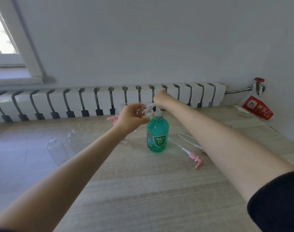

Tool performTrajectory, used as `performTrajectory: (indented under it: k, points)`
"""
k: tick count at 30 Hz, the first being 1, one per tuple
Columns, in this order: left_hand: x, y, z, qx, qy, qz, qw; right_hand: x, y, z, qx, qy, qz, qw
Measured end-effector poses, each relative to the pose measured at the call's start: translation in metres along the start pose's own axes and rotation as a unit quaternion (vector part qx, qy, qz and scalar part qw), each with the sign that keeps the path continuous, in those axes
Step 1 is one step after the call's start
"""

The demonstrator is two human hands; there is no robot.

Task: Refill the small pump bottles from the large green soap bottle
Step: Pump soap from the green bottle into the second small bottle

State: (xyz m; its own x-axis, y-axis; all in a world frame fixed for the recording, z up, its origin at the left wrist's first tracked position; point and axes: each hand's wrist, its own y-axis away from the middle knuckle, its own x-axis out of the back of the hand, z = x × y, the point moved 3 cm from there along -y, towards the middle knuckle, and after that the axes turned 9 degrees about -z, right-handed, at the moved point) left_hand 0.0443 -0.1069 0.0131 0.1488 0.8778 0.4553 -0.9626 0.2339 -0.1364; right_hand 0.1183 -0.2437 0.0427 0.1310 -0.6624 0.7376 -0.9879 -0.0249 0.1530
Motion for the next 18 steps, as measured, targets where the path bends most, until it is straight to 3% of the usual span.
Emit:
performTrajectory:
  k: [8,18]
  points:
    - [-0.003,0.003,-0.003,0.003,-0.004,-0.004,1.000,-0.012,-0.002,-0.002,-0.038,0.056,-0.036,0.997]
    - [-0.008,0.002,-0.012,0.005,0.005,0.004,1.000,-0.014,-0.011,0.002,-0.054,0.076,-0.026,0.995]
